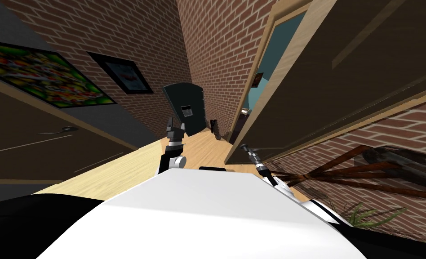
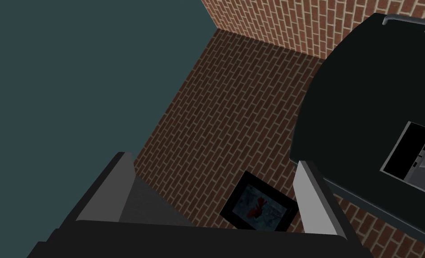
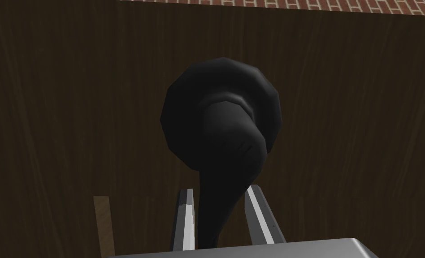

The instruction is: Pull the door open

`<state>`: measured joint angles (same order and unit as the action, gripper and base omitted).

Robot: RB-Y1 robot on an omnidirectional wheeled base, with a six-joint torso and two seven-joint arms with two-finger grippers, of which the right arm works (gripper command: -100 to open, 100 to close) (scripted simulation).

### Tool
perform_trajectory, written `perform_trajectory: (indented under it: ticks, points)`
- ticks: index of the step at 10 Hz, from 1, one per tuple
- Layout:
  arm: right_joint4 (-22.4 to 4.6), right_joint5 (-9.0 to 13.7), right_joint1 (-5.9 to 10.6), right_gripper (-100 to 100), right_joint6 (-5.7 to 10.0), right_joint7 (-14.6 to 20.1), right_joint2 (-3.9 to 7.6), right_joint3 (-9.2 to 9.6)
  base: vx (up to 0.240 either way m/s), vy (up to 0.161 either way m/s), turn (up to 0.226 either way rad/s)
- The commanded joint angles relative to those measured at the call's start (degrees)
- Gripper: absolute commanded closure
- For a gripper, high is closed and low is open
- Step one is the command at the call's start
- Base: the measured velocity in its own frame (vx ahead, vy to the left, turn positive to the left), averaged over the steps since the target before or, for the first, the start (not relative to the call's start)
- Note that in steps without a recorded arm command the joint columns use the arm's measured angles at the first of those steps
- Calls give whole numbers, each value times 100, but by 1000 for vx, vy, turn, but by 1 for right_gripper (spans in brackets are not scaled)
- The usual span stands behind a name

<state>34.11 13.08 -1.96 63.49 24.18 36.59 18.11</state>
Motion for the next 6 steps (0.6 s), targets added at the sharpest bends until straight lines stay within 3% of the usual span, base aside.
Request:
perform_trajectory:
  ticks: [1, 2, 5, 6]
  points:
    - [-74, 14, -82, 100, 205, 47, 76, 61, -174, -90, 163]
    - [-74, 14, -82, 100, 205, 47, 76, 61, -132, -68, 57]
    - [-110, 37, -211, 100, 451, 113, 184, 143, -141, -67, 117]
    - [14, 35, -252, 100, 333, 83, 157, 133, -74, -41, 34]
